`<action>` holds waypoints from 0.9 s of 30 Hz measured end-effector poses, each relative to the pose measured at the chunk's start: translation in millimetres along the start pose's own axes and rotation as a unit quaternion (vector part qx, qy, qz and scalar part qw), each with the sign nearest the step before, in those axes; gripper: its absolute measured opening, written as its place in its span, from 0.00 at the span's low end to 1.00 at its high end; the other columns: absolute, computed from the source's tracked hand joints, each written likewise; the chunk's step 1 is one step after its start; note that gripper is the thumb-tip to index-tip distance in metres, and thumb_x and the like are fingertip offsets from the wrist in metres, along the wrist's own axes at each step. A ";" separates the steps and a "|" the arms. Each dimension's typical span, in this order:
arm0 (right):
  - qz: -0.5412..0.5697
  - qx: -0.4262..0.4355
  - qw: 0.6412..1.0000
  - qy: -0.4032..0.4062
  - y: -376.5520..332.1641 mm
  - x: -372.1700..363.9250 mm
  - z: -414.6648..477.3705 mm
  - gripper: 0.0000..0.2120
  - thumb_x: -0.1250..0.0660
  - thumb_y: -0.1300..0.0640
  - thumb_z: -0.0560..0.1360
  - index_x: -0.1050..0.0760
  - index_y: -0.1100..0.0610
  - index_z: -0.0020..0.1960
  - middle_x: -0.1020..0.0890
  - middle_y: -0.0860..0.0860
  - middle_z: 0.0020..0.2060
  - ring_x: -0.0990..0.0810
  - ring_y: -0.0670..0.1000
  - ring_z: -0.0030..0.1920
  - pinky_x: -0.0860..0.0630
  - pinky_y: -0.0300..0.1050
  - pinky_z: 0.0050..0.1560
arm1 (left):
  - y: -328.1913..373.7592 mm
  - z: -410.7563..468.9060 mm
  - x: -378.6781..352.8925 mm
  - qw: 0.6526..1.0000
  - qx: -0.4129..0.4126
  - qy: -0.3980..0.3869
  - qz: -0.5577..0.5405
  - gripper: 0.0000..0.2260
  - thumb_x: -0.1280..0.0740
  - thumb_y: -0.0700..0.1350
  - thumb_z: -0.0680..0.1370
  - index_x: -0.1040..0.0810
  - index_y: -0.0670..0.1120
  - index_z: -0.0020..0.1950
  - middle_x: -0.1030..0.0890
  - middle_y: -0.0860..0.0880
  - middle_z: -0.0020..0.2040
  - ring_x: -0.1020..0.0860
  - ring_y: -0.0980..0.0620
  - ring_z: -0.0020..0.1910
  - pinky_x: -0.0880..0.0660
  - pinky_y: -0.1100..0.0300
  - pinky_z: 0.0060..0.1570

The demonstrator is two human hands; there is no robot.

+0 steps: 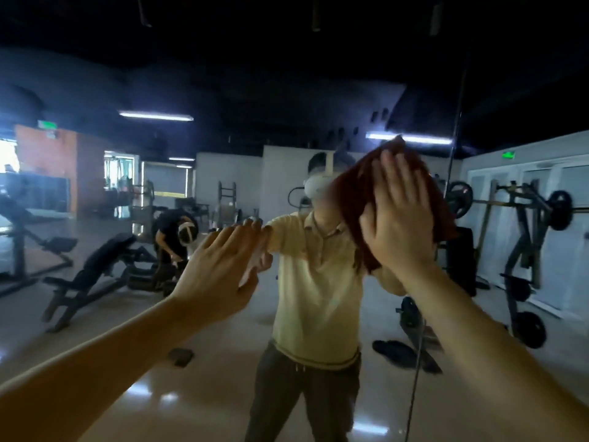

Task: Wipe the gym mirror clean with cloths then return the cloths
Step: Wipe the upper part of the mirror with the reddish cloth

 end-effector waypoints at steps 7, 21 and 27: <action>0.011 -0.170 0.984 0.052 -116.0 -9.7 55.8 0.36 0.48 0.44 0.84 0.54 0.62 0.84 0.50 0.63 0.83 0.54 0.62 0.84 0.54 0.63 0.83 | -61.2 72.2 42.4 0.992 -0.051 0.112 -0.035 0.24 0.39 0.52 0.84 0.33 0.44 0.78 0.30 0.43 0.74 0.31 0.44 0.71 0.31 0.45 0.71; -0.058 -0.342 0.931 0.111 37.9 37.2 129.7 0.37 0.56 0.42 0.83 0.46 0.67 0.82 0.44 0.64 0.82 0.46 0.61 0.83 0.47 0.62 0.82 | -100.9 156.1 11.2 0.990 0.035 0.137 0.028 0.37 0.56 0.63 0.86 0.57 0.38 0.85 0.58 0.40 0.86 0.58 0.43 0.85 0.52 0.41 0.83; -0.021 -0.124 0.987 0.104 -121.6 -2.8 151.3 0.34 0.54 0.44 0.85 0.48 0.65 0.83 0.46 0.63 0.83 0.50 0.60 0.84 0.52 0.60 0.83 | -103.5 154.0 18.2 0.986 -0.002 0.163 -0.014 0.36 0.56 0.62 0.86 0.52 0.38 0.85 0.54 0.41 0.86 0.56 0.46 0.86 0.53 0.43 0.83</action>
Point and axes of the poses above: each hand's wrist, its own z-axis towards the middle knuckle, its own x-axis out of the back of the hand, y = z × x, the point moved 8 cm from there along z, towards the middle knuckle
